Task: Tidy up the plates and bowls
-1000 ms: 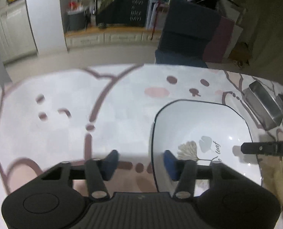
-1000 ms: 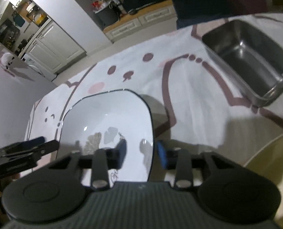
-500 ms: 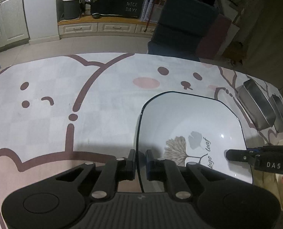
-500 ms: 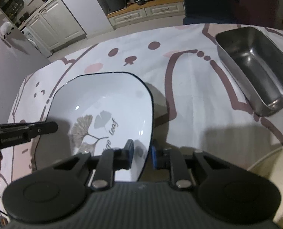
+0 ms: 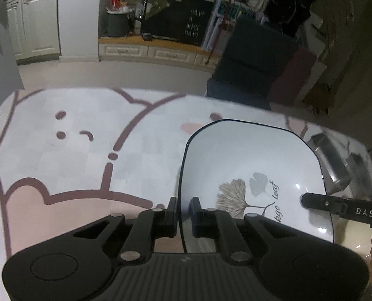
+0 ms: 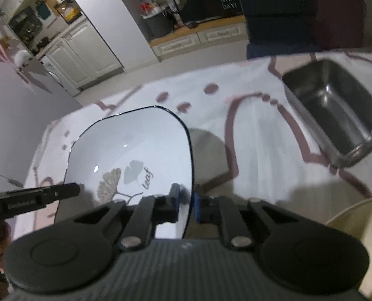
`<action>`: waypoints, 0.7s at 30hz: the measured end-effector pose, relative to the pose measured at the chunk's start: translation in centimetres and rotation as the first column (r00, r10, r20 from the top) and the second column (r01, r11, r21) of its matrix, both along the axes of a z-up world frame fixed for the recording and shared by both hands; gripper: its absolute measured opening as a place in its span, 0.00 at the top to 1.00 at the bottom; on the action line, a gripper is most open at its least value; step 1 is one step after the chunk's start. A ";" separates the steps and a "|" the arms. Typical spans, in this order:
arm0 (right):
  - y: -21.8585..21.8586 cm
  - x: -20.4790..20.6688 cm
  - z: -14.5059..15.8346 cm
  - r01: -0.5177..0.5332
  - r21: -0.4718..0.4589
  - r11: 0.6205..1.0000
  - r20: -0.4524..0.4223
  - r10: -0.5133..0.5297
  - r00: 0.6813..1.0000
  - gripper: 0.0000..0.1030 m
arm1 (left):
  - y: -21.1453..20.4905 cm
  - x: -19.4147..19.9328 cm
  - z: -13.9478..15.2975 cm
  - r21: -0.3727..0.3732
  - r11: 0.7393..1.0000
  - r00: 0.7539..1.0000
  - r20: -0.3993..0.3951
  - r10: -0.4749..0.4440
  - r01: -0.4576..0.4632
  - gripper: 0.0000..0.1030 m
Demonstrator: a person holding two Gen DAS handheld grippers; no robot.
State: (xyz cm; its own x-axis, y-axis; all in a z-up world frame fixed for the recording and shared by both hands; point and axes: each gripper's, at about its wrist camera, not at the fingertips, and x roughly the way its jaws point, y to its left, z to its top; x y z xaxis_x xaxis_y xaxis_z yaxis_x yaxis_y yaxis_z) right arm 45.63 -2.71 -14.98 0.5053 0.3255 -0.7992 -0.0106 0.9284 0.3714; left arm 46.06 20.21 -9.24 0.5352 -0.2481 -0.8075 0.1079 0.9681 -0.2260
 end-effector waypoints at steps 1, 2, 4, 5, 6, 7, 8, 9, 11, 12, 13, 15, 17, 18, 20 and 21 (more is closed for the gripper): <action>-0.2 -0.2 0.8 -0.007 0.004 1.000 0.014 0.007 1.000 0.87 | -0.2 -0.5 0.9 -0.005 1.000 1.000 0.009 0.006 -0.006 0.90; -0.4 -0.5 1.6 -0.015 0.006 1.000 0.027 0.015 1.000 0.88 | -0.5 -1.1 1.7 -0.009 1.000 1.000 0.016 0.010 -0.010 0.90; -1.1 -1.2 3.5 -0.026 0.007 1.000 0.053 0.026 0.998 0.88 | -1.4 -2.2 3.3 -0.015 1.000 1.000 0.028 0.013 -0.013 0.90; -1.6 -1.5 4.4 -0.028 0.007 1.000 0.060 0.027 0.998 0.88 | -2.0 -2.9 4.1 -0.017 1.000 0.999 0.036 0.016 -0.016 0.90; -2.1 -1.9 5.1 -0.028 0.006 1.000 0.066 0.027 0.997 0.88 | -2.7 -3.7 5.0 -0.016 1.000 0.999 0.047 0.018 -0.017 0.90; -2.8 -2.5 6.0 -0.027 0.008 1.000 0.072 0.027 0.997 0.88 | -3.3 -4.3 5.7 -0.015 1.000 0.998 0.057 0.018 -0.018 0.91; -3.4 -3.0 6.7 -0.025 0.013 1.000 0.077 0.024 0.997 0.88 | -4.0 -5.2 6.5 -0.016 1.000 0.998 0.067 0.020 -0.019 0.91; -4.0 -3.5 7.3 -0.024 0.016 1.000 0.084 0.022 0.996 0.88 | -4.8 -6.0 7.3 -0.021 1.000 0.997 0.073 0.023 -0.021 0.91; -5.4 -5.1 8.7 -0.014 0.017 1.000 0.104 0.012 0.995 0.88 | -6.1 -7.6 8.5 -0.027 0.999 0.996 0.083 0.023 -0.021 0.91; -6.1 -5.8 9.3 -0.010 0.018 1.000 0.114 0.008 0.993 0.88 | -6.8 -8.3 9.0 -0.027 0.999 0.996 0.089 0.021 -0.019 0.91; -7.0 -6.8 10.0 -0.006 0.021 1.000 0.125 0.003 0.992 0.88 | -7.7 -9.3 9.6 -0.028 0.999 0.995 0.094 0.020 -0.018 0.91; -8.4 -8.2 11.1 0.002 0.024 1.000 0.136 -0.005 0.991 0.88 | -9.4 -11.0 10.7 -0.034 0.999 0.994 0.105 0.018 -0.015 0.91; -9.9 -10.1 12.2 0.011 0.025 1.000 0.145 -0.014 0.989 0.88 | -11.0 -12.7 11.5 -0.041 0.999 0.994 0.112 0.012 -0.008 0.91; -10.7 -10.7 12.4 0.016 0.028 0.999 0.146 -0.020 0.989 0.88 | -11.8 -13.4 11.8 -0.044 0.999 0.994 0.112 0.009 -0.004 0.91; -12.5 -12.4 13.0 0.030 0.029 0.999 0.151 -0.034 0.988 0.88 | -13.7 -14.9 12.1 -0.043 0.999 0.994 0.108 -0.005 0.010 0.91; -13.3 -13.2 13.2 0.037 0.025 0.999 0.154 -0.040 0.987 0.88 | -14.5 -15.7 12.2 -0.044 0.999 0.994 0.107 -0.009 0.014 0.91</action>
State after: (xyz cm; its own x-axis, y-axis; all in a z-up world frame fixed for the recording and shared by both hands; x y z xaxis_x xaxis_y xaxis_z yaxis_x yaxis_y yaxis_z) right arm 32.39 -15.99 -1.74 0.6348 0.3201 -0.7032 -0.0343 0.9209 0.3883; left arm 30.34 5.68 2.94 0.6145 -0.2891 -0.7341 0.1445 0.9560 -0.2555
